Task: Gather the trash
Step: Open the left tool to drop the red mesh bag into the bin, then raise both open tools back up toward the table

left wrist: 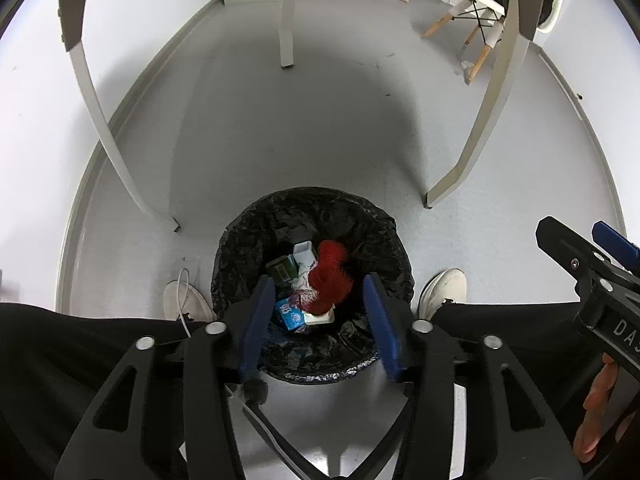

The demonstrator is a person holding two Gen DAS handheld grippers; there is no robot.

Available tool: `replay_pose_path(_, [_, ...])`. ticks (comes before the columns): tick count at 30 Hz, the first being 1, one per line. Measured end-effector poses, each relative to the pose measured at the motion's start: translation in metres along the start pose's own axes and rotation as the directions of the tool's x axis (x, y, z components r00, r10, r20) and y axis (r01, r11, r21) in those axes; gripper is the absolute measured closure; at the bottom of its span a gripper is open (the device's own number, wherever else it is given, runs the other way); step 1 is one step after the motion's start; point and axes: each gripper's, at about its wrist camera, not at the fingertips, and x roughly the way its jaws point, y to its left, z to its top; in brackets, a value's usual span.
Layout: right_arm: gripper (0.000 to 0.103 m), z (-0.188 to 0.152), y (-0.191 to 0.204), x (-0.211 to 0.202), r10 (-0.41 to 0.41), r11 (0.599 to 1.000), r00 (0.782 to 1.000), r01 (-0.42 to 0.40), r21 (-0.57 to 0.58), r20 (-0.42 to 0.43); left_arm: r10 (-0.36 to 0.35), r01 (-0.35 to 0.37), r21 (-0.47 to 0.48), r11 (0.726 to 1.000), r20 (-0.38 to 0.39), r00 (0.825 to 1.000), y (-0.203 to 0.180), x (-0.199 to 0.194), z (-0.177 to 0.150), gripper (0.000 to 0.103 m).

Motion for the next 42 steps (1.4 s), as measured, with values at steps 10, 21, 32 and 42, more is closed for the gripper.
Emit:
replay_pose_path(10, [0.008, 0.001, 0.003, -0.002, 0.005, 1.000, 1.000, -0.005, -0.005, 0.007, 0.021, -0.021, -0.014, 1.000, 0.029, 0.999, 0.005, -0.011, -0.003, 0.028])
replay_pose_path(21, [0.008, -0.003, 0.007, -0.025, 0.008, 0.999, 1.000, -0.007, -0.031, 0.026, 0.047, -0.048, 0.001, 0.999, 0.133, 0.990, 0.005, -0.051, -0.009, 0.006])
replay_pose_path(32, [0.008, -0.004, 0.008, -0.083, 0.018, 1.000, 0.996, -0.016, -0.021, 0.088, 0.020, -0.016, -0.017, 1.000, 0.233, 0.972, 0.009, -0.122, -0.021, 0.006])
replay_pose_path(42, [0.008, -0.008, 0.006, -0.144, 0.006, 1.000, 0.984, -0.002, -0.024, 0.179, 0.003, 0.012, -0.043, 0.999, 0.321, 0.947, 0.016, -0.184, -0.039, 0.006])
